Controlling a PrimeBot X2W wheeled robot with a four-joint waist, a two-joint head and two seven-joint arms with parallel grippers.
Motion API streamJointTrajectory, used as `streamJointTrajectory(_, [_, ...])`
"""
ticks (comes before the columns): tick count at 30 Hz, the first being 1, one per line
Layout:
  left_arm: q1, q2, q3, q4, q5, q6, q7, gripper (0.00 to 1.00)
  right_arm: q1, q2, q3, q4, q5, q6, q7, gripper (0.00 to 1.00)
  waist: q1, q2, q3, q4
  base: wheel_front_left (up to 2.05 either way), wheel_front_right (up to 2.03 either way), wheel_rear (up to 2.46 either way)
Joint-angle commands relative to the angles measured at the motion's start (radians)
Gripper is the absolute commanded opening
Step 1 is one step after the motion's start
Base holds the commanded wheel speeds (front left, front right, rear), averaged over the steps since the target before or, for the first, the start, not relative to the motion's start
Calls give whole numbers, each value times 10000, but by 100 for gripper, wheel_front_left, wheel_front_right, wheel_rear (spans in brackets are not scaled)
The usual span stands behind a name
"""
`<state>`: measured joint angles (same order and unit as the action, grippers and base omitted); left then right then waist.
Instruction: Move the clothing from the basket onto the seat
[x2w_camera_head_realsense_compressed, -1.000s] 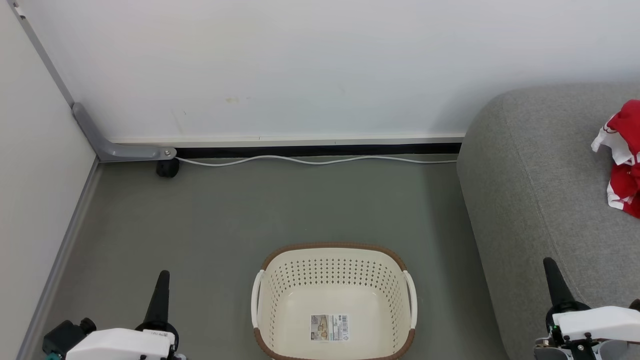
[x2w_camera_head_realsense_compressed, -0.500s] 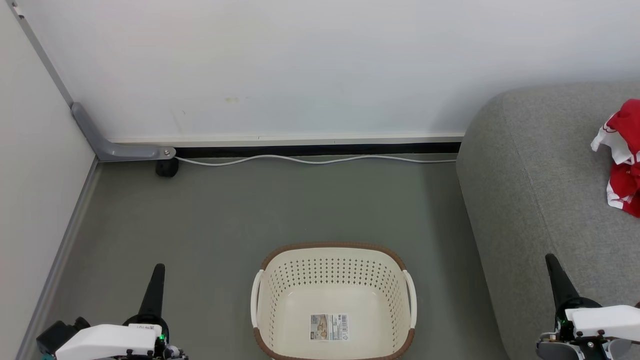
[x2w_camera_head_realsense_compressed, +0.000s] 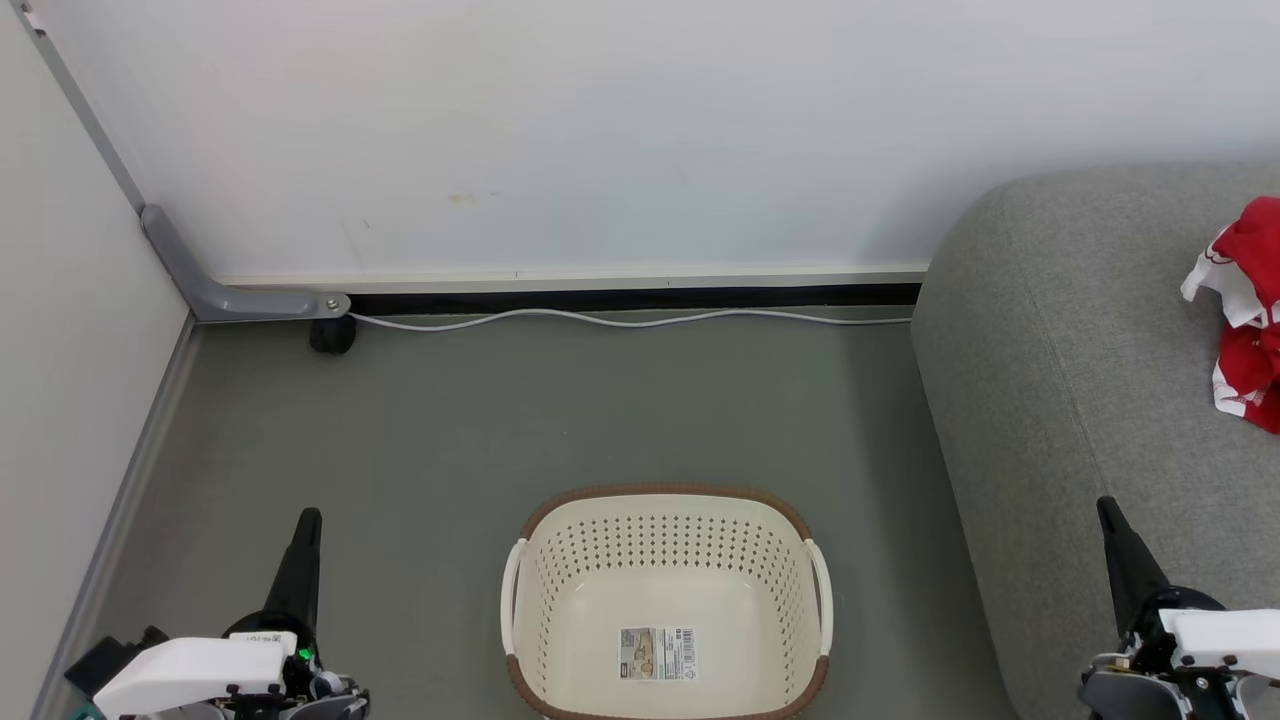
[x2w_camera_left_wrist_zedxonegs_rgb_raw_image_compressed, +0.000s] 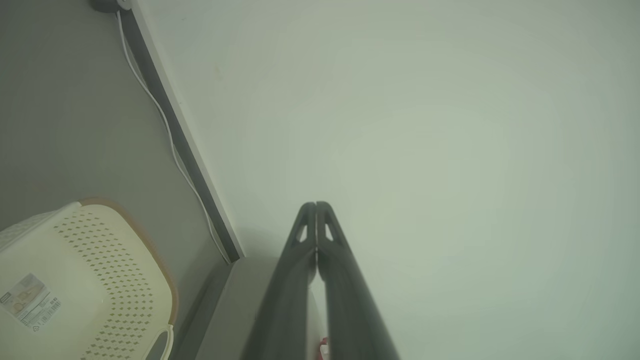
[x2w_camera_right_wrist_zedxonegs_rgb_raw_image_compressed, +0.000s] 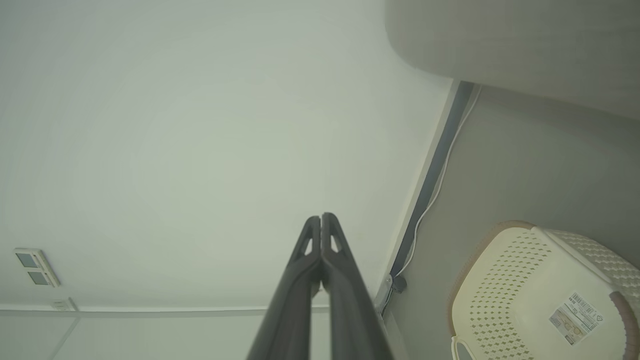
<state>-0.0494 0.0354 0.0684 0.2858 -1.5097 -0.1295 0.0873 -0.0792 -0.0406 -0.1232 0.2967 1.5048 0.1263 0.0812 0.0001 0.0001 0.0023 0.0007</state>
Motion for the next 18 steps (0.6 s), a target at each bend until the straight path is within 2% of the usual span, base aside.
streamJointTrajectory(1, [-532,143,361,-333,-296,-11,74,0,-289,-101,154,-401,310,43,138,0,0,-1,1,-1,0,0,0])
streamJointTrajectory(8, [-587,149,460,-405,-984,-12,263,0,-287,-97,91,-520,1036,44,323,0,0,-1,8,-7,0,0,0])
streamJointTrajectory(18, [-587,149,459,-405,-985,-12,262,0,-287,-97,92,-520,1036,44,322,0,0,-1,8,-7,0,0,0])
